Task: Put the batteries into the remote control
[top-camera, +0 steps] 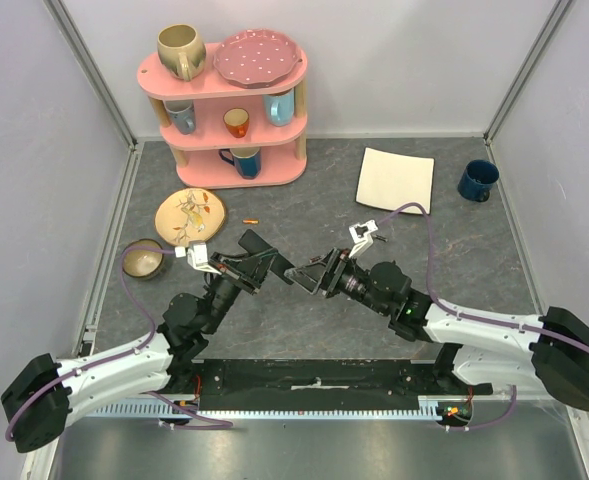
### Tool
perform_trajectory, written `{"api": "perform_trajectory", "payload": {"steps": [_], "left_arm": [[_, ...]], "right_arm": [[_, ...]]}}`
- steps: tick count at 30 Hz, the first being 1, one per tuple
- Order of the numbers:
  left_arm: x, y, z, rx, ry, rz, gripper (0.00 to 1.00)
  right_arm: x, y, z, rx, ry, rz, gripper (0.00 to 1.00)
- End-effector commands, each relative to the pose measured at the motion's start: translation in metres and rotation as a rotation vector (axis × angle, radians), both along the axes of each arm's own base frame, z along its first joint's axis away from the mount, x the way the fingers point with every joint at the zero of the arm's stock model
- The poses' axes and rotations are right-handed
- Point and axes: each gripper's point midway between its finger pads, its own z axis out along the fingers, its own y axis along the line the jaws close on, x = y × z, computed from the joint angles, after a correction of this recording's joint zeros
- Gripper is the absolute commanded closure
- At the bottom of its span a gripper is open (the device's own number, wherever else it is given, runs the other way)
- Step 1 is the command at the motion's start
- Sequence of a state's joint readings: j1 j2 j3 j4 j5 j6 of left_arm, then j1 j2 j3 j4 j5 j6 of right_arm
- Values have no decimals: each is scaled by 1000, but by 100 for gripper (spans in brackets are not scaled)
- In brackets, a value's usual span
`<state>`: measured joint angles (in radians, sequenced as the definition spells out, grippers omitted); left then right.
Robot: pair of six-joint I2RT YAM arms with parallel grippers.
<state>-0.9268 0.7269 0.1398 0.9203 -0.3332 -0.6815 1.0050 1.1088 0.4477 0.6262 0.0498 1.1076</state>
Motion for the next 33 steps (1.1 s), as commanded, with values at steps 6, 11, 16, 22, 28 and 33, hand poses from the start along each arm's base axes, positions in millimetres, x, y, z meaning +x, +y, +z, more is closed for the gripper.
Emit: {"api": "perform_trajectory", "payload": {"steps": [6,11,16,22,28,33], "left_arm": [[0,4,6,-24,-22,12,98],[-1,4,5,-27,-22,10,98],[-2,4,5,-27,-23,6,98],[-2,5,7,-29,-30,9,98],[-2,4,8,-30,-32,4,98],[-3,4,9,-31,-33,3,98]], "right_arm": [[8,13,24,113,-11,23,22],[12,14,24,126,-9,17,22],[15,16,24,137,-4,13,23],[13,21,21,138,8,42,24],[14,22,21,144,11,44,27],[14,24,23,158,16,52,27]]}}
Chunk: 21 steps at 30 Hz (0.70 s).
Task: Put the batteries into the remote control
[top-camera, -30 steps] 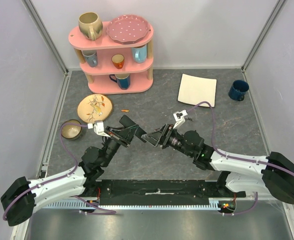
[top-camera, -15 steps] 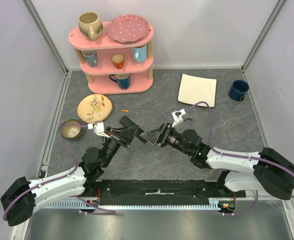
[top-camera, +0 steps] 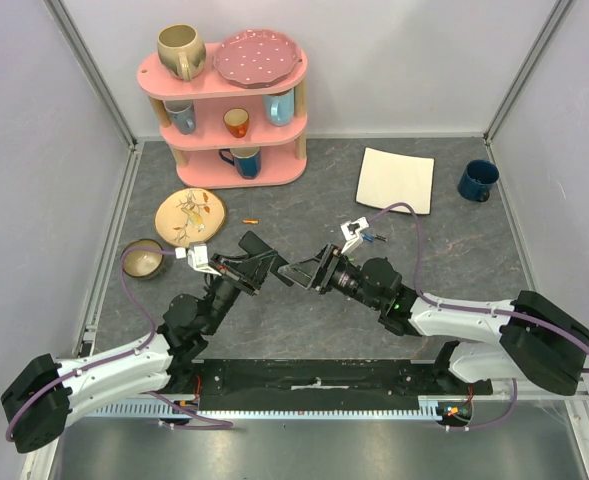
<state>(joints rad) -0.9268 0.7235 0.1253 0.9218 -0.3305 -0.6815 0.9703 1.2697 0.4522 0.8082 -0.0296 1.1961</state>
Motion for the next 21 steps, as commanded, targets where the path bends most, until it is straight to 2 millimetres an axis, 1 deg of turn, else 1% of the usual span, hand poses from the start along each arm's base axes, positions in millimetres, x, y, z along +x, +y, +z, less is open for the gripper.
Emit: {"api": "perform_trajectory", "payload": {"steps": [1,4,8,14,21], "left_arm": [[-2,4,15,-40,-39,5,98],[-2,4,15,-40,-41,4,98],[-2,4,16,-42,-43,6,98],[-2,4,18,-46,-46,3,98],[-3,3,20,-47,-53,0,98]], "right_arm": [[5,7,31,84,-42,8,27],[5,8,29,84,-34,10,28],[6,7,27,79,-27,7,34],[5,7,24,73,-20,9,41],[5,7,21,63,-15,5,46]]}}
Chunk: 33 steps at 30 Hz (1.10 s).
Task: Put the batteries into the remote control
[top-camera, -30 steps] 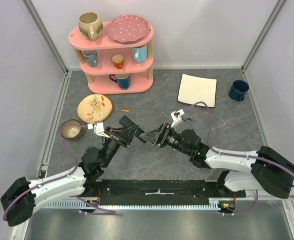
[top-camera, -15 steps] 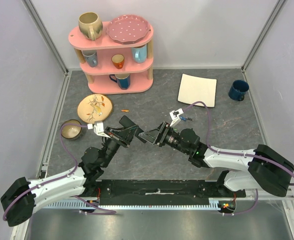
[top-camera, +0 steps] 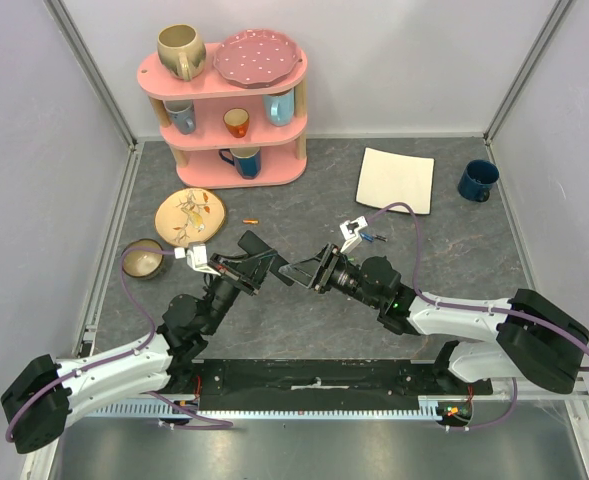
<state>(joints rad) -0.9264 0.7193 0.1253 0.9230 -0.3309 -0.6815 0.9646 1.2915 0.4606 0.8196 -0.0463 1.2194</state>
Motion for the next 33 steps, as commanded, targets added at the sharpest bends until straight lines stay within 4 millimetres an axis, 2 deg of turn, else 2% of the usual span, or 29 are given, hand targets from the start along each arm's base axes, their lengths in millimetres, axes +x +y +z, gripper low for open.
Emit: {"api": "perform_trajectory", "payload": {"steps": [1,11,24,28,33], "left_arm": [[-2,3,19,-40,-52,0,98],[-3,2,23,-41,-59,-6,98],[-2,2,23,-42,-52,-2,98],[-3,1,21,-43,-45,-7,98],[-2,1,15,-46,-23,-10,98]], "right_arm": [[5,3,21,49,-36,-6,46],[4,5,19,37,-35,1,54],[2,0,13,28,-29,-5,56],[1,1,15,28,-29,1,51],[2,1,19,29,-24,0,33]]}}
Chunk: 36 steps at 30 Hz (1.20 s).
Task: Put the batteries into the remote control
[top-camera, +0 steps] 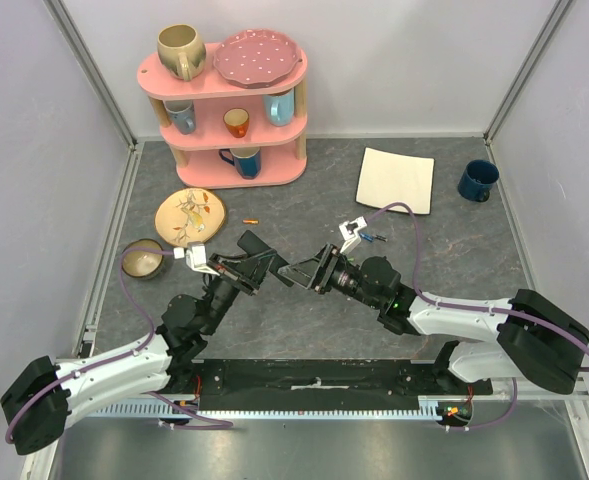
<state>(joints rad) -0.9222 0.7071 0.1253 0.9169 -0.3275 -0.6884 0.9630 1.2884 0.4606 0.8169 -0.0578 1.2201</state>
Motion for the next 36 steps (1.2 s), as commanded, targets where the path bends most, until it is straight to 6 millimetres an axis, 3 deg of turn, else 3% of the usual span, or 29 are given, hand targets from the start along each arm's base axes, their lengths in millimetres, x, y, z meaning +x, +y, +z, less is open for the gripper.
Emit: {"api": "perform_trajectory", "payload": {"steps": [1,10,12,13,14,16,18,19,20,22,23,25,26,28,29,32,36], "left_arm": [[-1,0,11,-33,-16,-6,98],[1,0,4,-32,8,4,98],[2,0,2,-28,16,7,98],[3,0,1,-28,22,11,98],[4,1,-1,-26,33,18,98],[5,2,-2,-28,42,25,98],[7,2,-4,-27,57,29,98],[7,1,-3,-28,65,27,98],[7,-2,-8,-13,88,14,98],[6,-7,-6,-19,101,-11,98],[6,-9,-9,-14,112,-19,98],[4,-15,-10,-24,139,-59,98],[4,-20,-16,-11,162,-76,98],[1,-29,-14,-33,198,-142,98],[3,-30,-16,-39,213,-156,98],[0,-38,-15,-99,245,-235,98],[-2,-47,-14,-146,269,-316,98]], "right_arm": [[3,1,19,29,-26,-8,29],[3,-6,35,15,-69,-21,14],[2,-7,30,-34,-69,-16,11],[2,-8,39,-47,-104,-14,9],[0,-10,26,-117,-89,-3,7],[-2,-15,34,-155,-120,0,5],[-4,-27,19,-269,-143,3,3],[-6,-33,28,-287,-177,-5,3],[-6,-44,11,-395,-183,-6,3],[-5,-58,19,-457,-235,-26,3],[-8,-70,3,-569,-246,-7,3],[-3,-82,14,-636,-287,-40,4],[-4,-93,3,-722,-277,-30,4],[5,-103,10,-819,-321,-62,7],[5,-113,3,-892,-304,-62,8],[6,-119,8,-968,-331,-70,10],[-6,-111,11,-992,-370,-37,11]]}}
